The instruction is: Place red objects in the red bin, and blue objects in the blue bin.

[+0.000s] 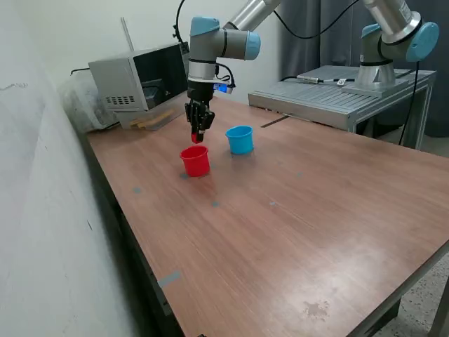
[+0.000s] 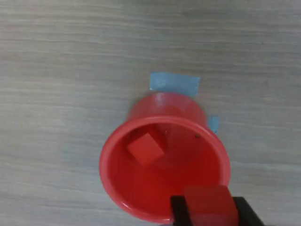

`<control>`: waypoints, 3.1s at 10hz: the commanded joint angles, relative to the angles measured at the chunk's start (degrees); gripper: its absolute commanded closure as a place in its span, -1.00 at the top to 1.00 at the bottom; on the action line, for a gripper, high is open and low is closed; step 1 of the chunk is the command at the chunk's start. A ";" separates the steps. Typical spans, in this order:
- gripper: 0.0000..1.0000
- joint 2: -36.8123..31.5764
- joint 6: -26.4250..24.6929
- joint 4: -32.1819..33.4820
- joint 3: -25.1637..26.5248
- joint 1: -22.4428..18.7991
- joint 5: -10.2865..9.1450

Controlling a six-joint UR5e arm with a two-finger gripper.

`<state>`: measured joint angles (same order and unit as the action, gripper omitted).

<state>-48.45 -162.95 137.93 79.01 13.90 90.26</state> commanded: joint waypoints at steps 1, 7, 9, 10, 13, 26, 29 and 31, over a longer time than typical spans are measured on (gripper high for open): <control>1.00 0.02 0.00 0.15 0.09 0.33 0.09; 1.00 0.02 0.00 0.59 0.26 0.86 0.09; 1.00 0.02 0.00 0.50 0.53 0.95 0.18; 1.00 -0.68 0.00 -0.02 0.79 0.78 1.40; 1.00 -14.33 0.09 -8.25 7.71 -3.16 1.85; 1.00 -53.50 -5.71 -42.04 22.14 -10.21 3.26; 1.00 -53.77 -8.07 -45.56 22.15 -9.86 3.17; 1.00 -53.68 -8.09 -45.91 22.15 -9.77 3.17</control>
<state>-101.97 -170.10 93.19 100.97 3.96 93.43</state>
